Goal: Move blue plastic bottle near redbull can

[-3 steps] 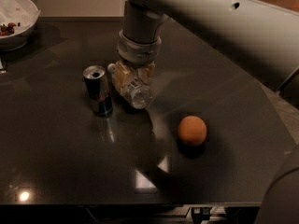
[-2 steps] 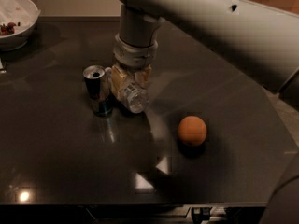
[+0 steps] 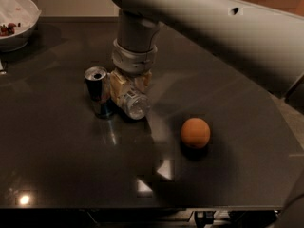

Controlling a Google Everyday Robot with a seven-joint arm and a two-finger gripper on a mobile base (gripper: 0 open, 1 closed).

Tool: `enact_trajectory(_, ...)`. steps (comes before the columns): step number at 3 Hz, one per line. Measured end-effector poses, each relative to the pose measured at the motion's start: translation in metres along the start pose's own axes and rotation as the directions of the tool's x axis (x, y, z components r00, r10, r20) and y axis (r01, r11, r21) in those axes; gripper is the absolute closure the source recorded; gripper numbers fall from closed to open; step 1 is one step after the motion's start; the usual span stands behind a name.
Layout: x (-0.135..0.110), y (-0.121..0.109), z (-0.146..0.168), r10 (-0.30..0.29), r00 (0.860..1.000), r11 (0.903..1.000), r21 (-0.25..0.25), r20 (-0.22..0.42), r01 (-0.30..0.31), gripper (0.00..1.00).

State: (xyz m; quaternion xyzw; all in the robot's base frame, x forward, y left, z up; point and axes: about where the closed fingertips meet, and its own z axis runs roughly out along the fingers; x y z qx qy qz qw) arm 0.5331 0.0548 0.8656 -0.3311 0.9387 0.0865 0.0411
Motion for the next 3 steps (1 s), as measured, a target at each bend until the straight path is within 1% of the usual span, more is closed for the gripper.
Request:
enact_trajectory(1, -0.0010, 0.0005, -0.0001, -0.001, 1.000, 1.0000, 0.000, 0.004, 0.001, 0.12)
enact_trajectory(2, -0.0015, 0.0012, 0.0000, -0.002, 1.000, 1.0000, 0.000, 0.007, 0.002, 0.00)
enact_trajectory(3, -0.0016, 0.0013, 0.0000, -0.002, 1.000, 1.0000, 0.000, 0.007, 0.002, 0.00)
